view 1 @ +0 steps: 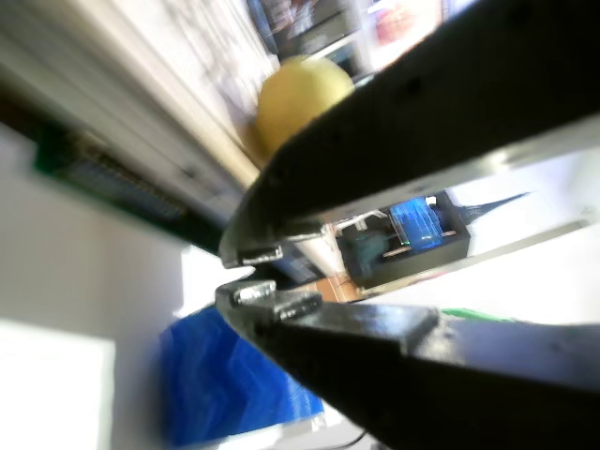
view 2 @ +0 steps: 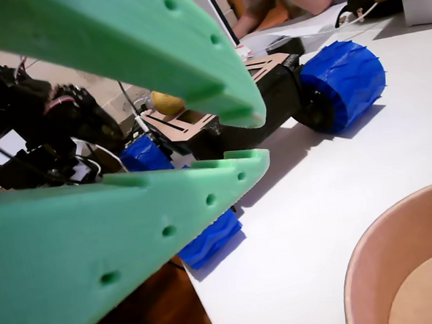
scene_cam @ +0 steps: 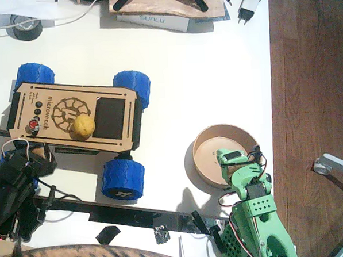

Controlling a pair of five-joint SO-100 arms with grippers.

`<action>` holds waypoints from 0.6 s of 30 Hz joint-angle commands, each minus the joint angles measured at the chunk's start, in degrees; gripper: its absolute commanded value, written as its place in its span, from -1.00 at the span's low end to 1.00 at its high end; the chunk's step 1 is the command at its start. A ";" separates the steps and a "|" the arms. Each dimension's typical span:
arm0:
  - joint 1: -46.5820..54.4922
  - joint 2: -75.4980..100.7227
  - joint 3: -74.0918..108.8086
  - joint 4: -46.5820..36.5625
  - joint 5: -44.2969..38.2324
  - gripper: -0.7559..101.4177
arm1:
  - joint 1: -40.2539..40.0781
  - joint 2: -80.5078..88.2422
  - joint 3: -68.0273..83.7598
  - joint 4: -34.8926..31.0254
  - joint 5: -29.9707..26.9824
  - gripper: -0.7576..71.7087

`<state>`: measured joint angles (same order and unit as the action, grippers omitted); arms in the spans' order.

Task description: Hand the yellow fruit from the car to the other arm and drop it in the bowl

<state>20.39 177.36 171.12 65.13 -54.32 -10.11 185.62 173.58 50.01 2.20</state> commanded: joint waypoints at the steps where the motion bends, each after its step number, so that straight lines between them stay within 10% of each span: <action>1: -0.09 -1.32 -9.84 3.52 0.26 -0.99 | 1.05 0.44 -2.46 0.09 -0.18 -0.97; 18: -0.18 -14.06 -21.18 -2.90 0.26 -0.62 | 2.20 0.44 -5.80 3.34 0.26 -0.97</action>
<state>20.30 164.18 153.11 64.78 -54.32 -8.35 185.62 171.04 53.09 2.20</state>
